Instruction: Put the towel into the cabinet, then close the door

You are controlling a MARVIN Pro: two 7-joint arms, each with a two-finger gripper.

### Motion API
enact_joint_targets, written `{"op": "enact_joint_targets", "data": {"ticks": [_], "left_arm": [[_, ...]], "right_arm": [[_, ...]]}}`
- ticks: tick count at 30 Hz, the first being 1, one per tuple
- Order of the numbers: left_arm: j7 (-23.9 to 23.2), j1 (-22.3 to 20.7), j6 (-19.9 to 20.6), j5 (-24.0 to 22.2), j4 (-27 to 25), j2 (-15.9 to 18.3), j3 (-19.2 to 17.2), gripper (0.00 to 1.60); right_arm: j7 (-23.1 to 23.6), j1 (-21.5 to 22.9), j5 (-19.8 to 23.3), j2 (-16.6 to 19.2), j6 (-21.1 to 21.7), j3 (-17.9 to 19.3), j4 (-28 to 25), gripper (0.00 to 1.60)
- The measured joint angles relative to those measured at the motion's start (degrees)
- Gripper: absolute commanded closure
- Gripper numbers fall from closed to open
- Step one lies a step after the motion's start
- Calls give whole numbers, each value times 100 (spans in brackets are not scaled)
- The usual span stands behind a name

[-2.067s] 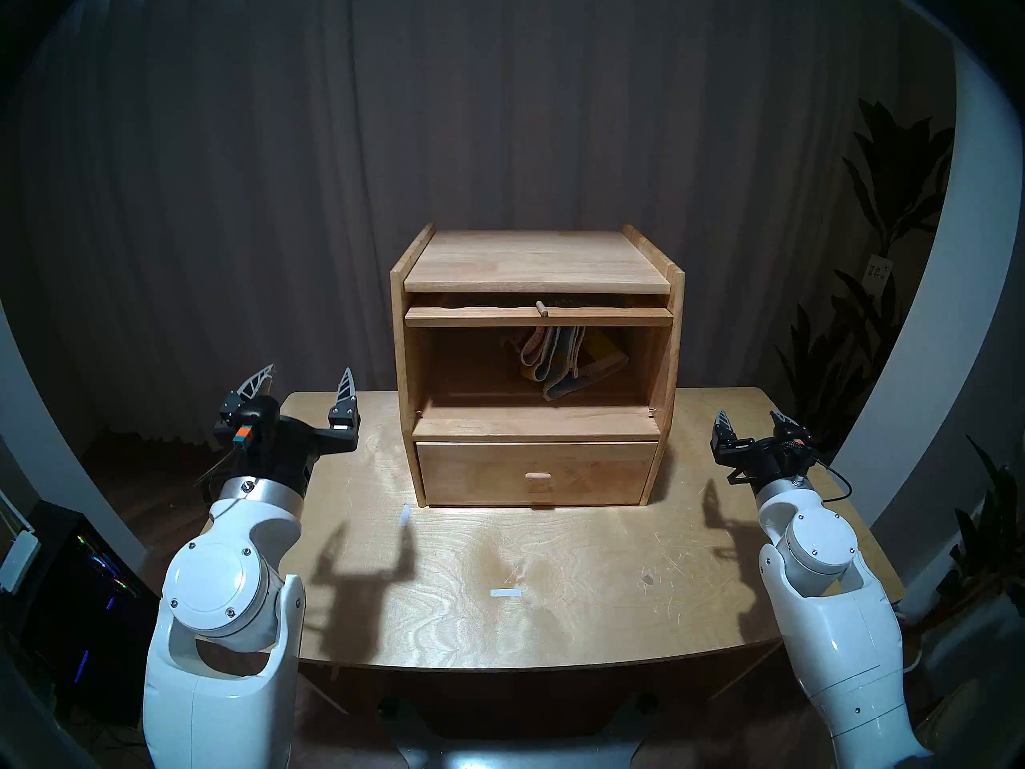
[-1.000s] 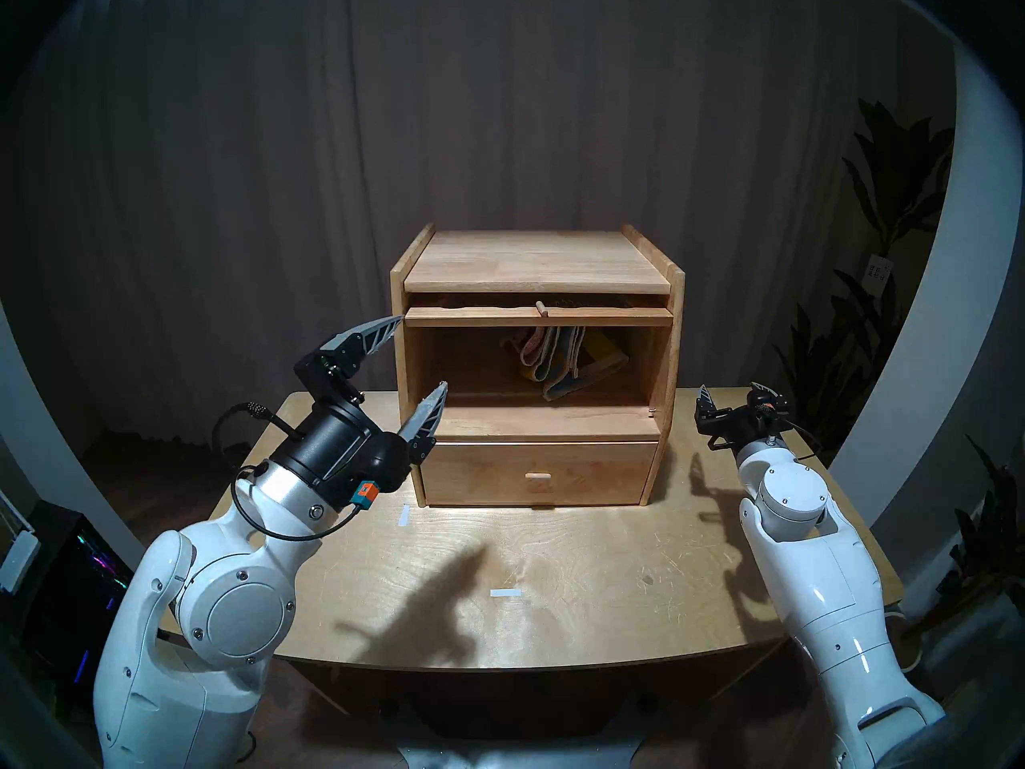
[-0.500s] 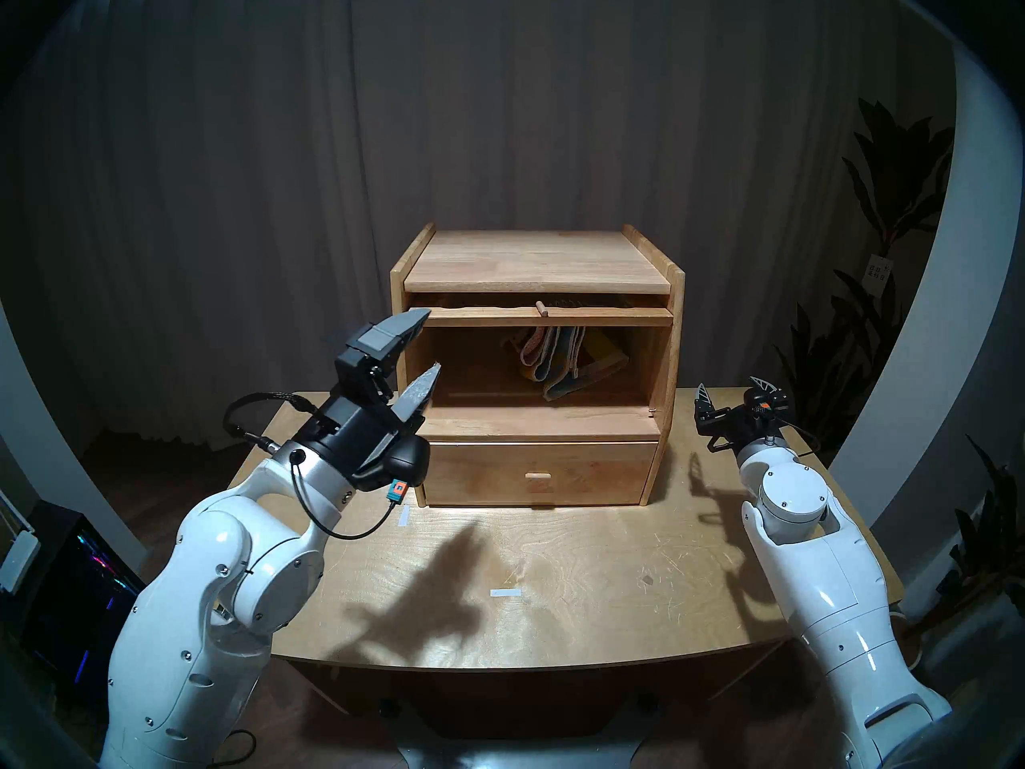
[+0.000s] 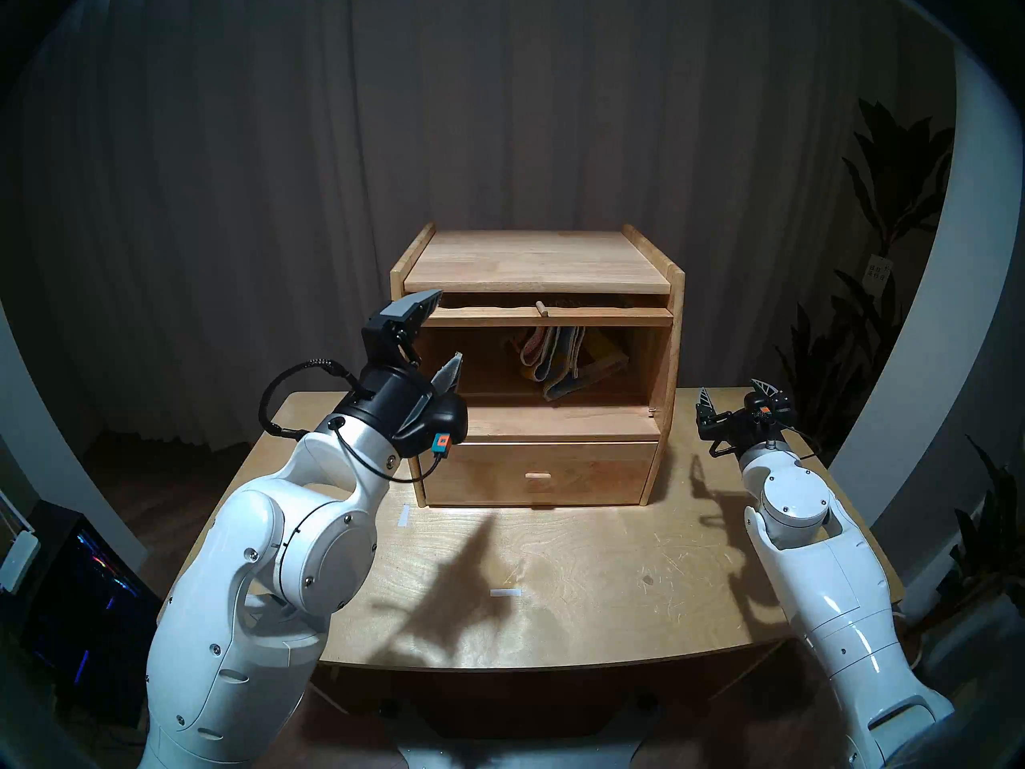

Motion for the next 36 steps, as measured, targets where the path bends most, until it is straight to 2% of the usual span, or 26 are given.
{"op": "enact_joint_targets", "data": {"ticks": [3,7,14,20,26,30,36], "left_arm": [[-314,-148,397,220,47,-239,199,0],[-384,-279,705,628,268,-364,452,0],[-97,-557,1280,1842,953,-535,1071,0],[25,-805,1786,2507,1391,-754,1242,0],[-265,-1006,2129,2640,1517,-1012,1269,0],[-738,-1139,2295,2539,1466,-1231,1178,0],[-1308,-1301,2376,2460,1334,-1359,1133,0]], "right_arm": [[3,0,-12,3,-4,2,0,0],[6,0,-19,5,-8,3,-2,0],[11,-1,-30,7,-20,7,-6,0],[15,-2,-34,8,-28,10,-11,0],[18,-3,-35,8,-35,13,-16,0],[19,-3,-31,9,-38,14,-17,0],[21,-4,-18,9,-42,16,-18,0]]}}
